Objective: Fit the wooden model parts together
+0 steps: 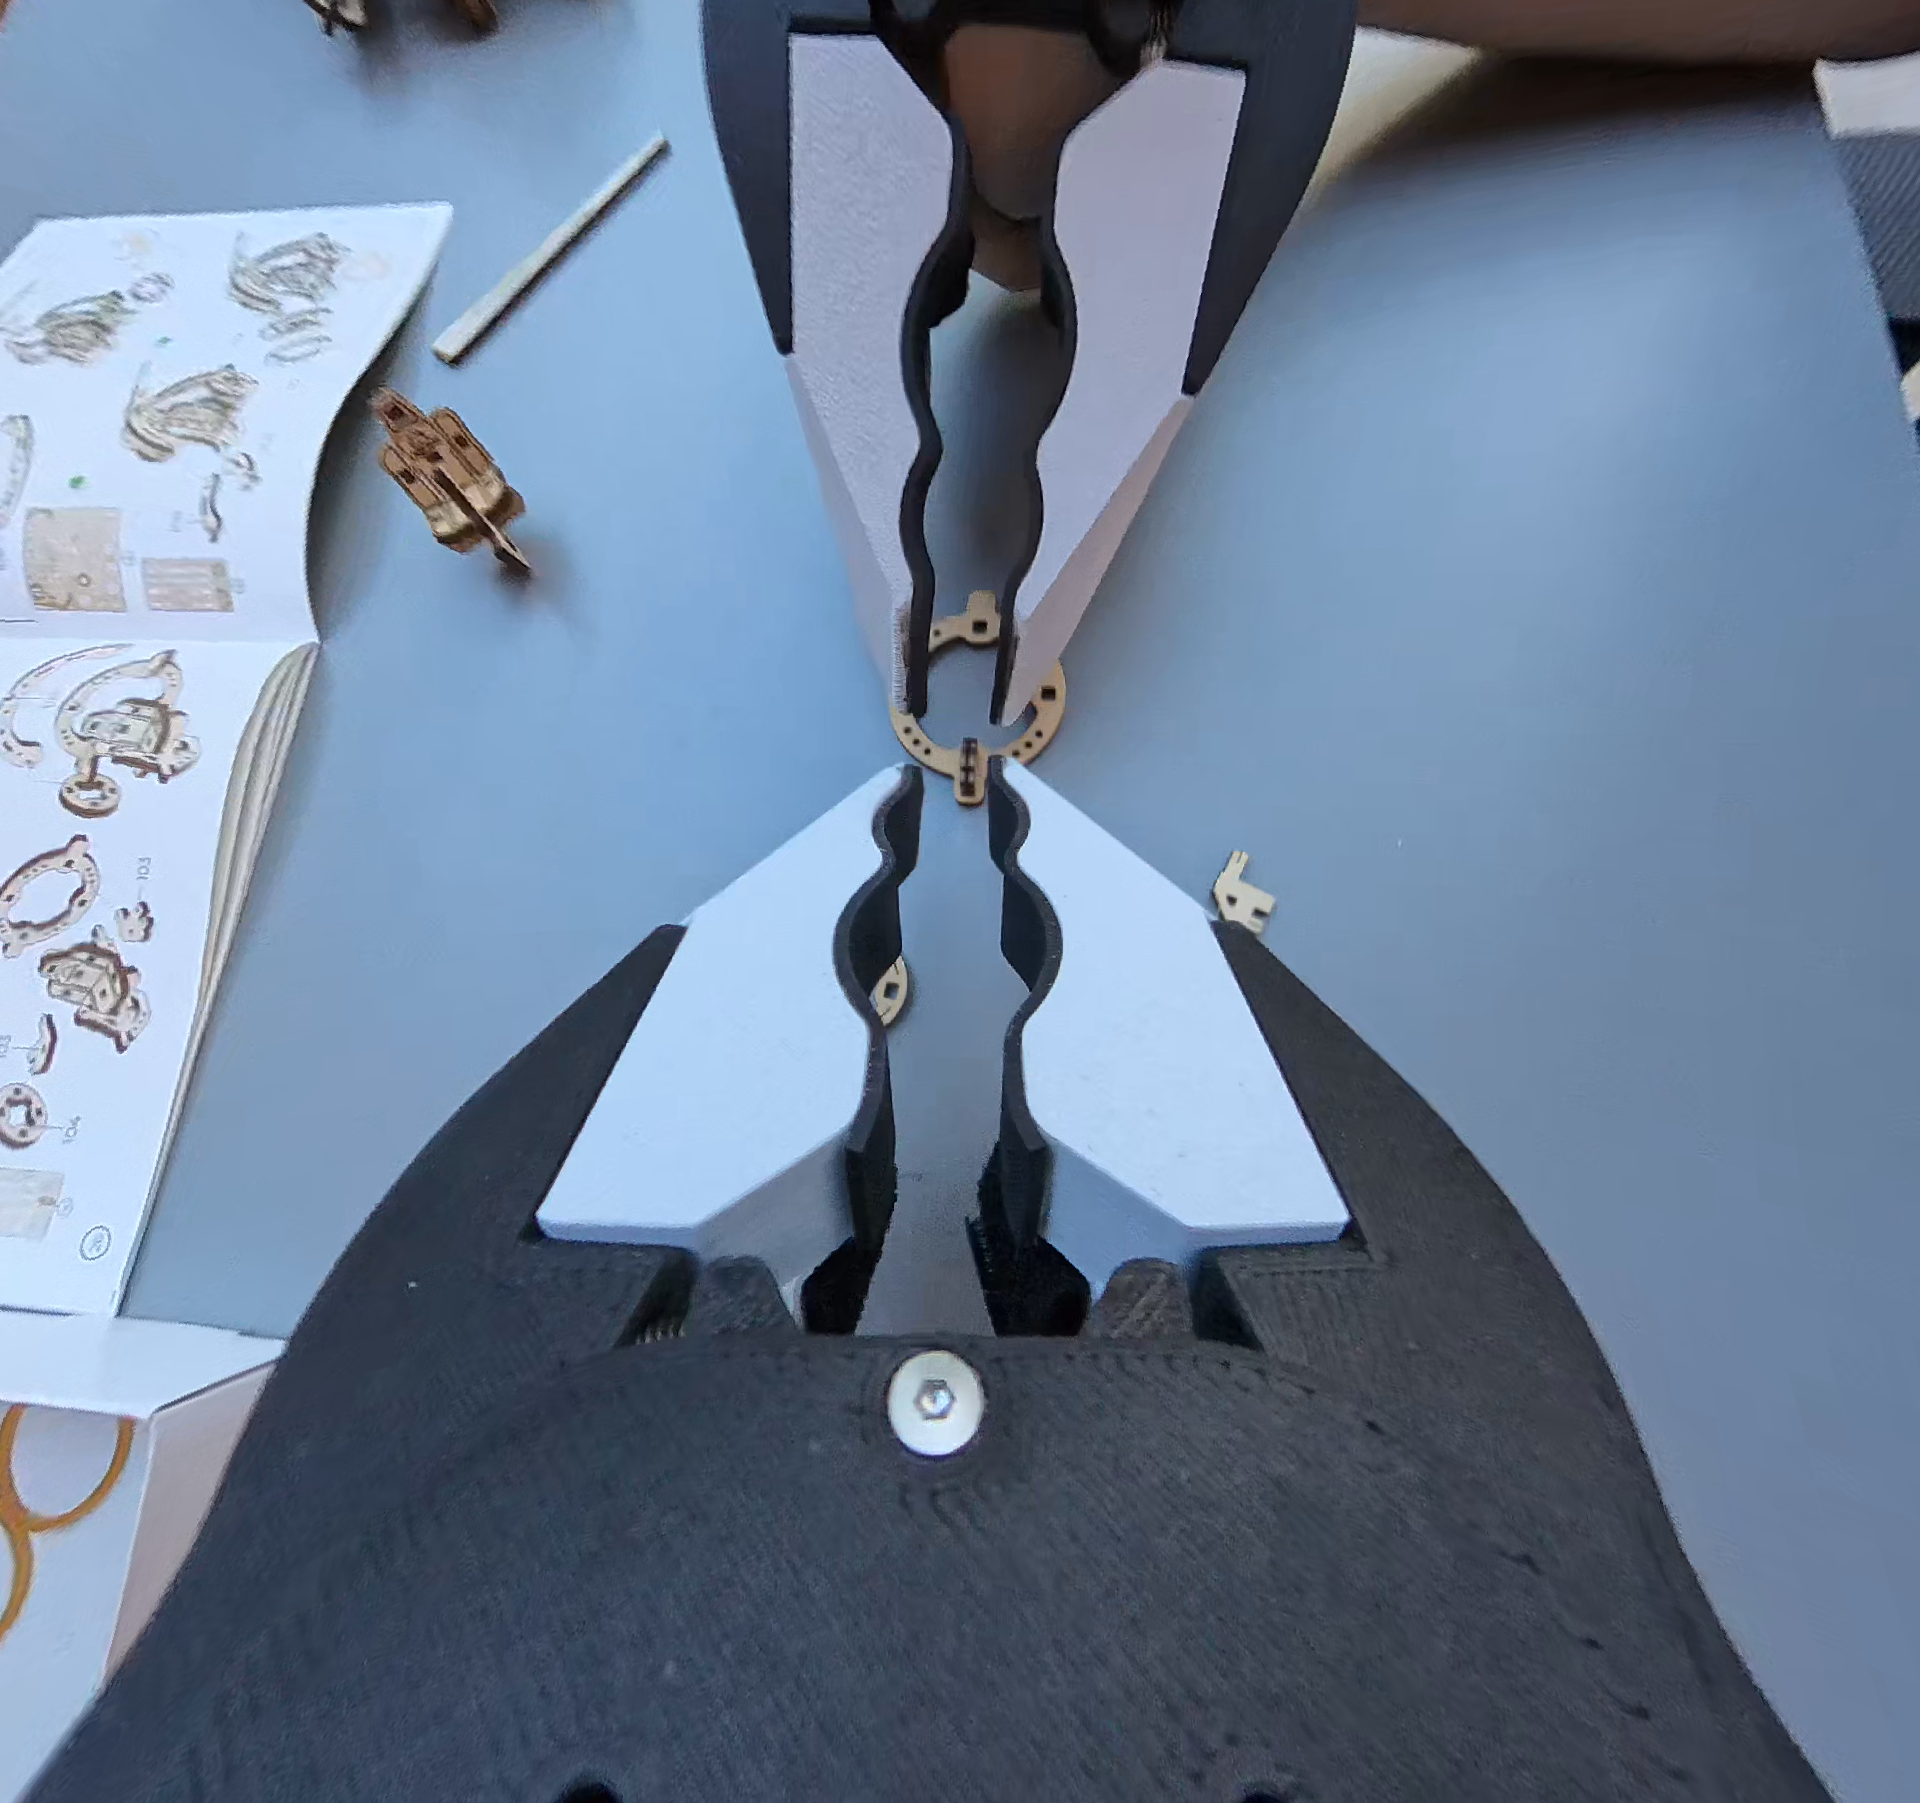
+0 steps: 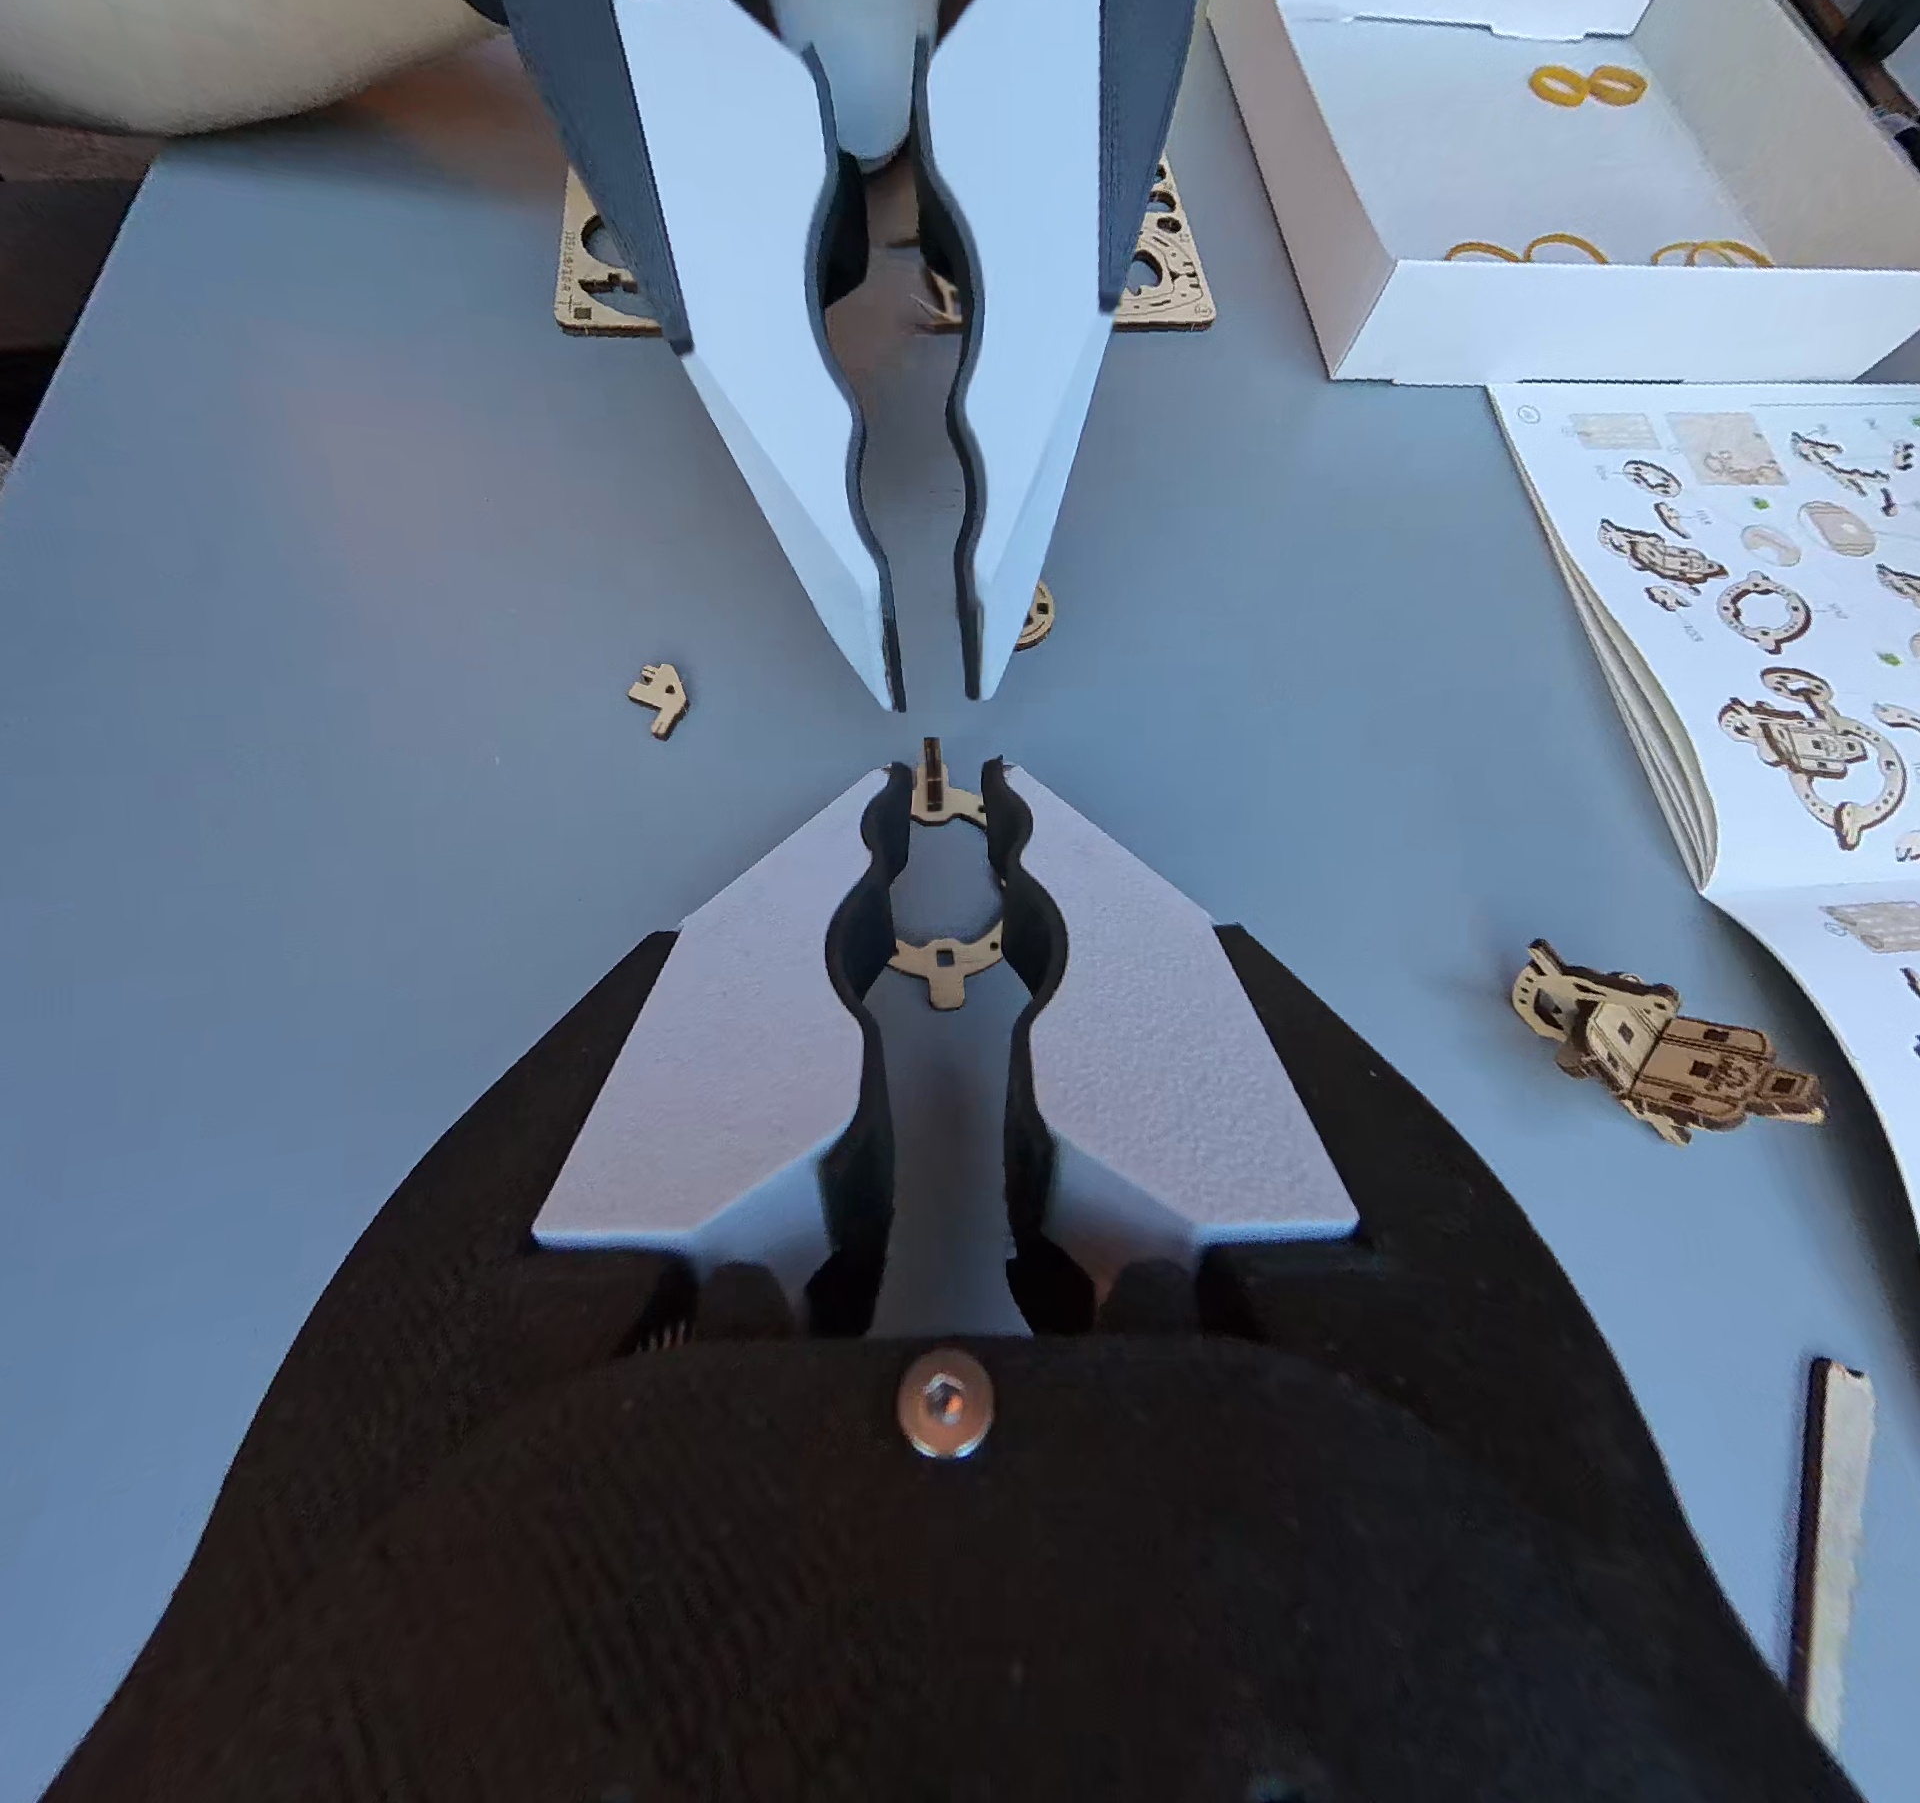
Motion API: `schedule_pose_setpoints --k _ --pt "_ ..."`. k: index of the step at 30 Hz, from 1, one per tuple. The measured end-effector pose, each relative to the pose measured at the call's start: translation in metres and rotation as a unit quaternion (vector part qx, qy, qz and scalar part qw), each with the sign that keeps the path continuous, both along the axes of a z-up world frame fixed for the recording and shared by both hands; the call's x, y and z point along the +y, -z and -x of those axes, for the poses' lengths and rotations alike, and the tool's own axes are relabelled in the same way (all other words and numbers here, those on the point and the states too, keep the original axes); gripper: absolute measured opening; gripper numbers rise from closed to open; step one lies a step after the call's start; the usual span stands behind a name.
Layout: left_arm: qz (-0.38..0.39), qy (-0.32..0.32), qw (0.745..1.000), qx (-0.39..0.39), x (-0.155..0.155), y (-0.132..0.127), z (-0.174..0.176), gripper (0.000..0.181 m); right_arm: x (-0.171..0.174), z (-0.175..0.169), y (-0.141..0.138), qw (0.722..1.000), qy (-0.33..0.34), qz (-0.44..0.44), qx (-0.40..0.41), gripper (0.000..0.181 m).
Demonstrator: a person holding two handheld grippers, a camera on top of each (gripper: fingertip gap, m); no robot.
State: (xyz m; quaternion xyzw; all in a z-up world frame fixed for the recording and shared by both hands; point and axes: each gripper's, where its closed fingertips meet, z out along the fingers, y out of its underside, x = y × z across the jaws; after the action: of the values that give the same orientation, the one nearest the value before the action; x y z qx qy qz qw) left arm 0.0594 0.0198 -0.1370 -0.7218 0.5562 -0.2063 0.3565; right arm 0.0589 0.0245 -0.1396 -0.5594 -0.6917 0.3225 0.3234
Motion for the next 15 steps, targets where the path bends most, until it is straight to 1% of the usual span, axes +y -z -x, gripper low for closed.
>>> schedule_pose_setpoints --k 1,3,5,7,9,15 --pt "0.001 0.000 1.000 0.010 0.0008 0.0045 0.0006 0.011 0.0000 0.0011 0.0011 1.000 0.000 -0.001 -0.002 0.012" --pt "0.011 0.002 1.000 0.011 0.0003 0.0095 -0.0015 0.011 -0.0022 0.0022 0.0033 1.000 -0.008 -0.002 -0.005 0.007" --pt "0.021 0.006 1.000 0.009 -0.0014 0.0121 -0.0040 0.009 -0.0018 0.0023 0.0063 1.000 -0.007 -0.002 -0.012 0.007" --pt "0.013 0.005 1.000 0.018 0.0005 0.0141 -0.0039 0.006 -0.0039 0.0021 0.0079 1.000 -0.013 0.006 -0.014 0.002" --pt "0.009 0.009 1.000 0.020 0.0004 0.0140 -0.0047 0.002 -0.0029 0.0021 0.0089 1.000 -0.011 0.007 -0.015 0.001" --pt "-0.001 0.013 1.000 0.027 0.0005 0.0141 -0.0061 0.001 -0.0025 -0.0005 0.0104 1.000 -0.013 0.003 -0.020 0.001"
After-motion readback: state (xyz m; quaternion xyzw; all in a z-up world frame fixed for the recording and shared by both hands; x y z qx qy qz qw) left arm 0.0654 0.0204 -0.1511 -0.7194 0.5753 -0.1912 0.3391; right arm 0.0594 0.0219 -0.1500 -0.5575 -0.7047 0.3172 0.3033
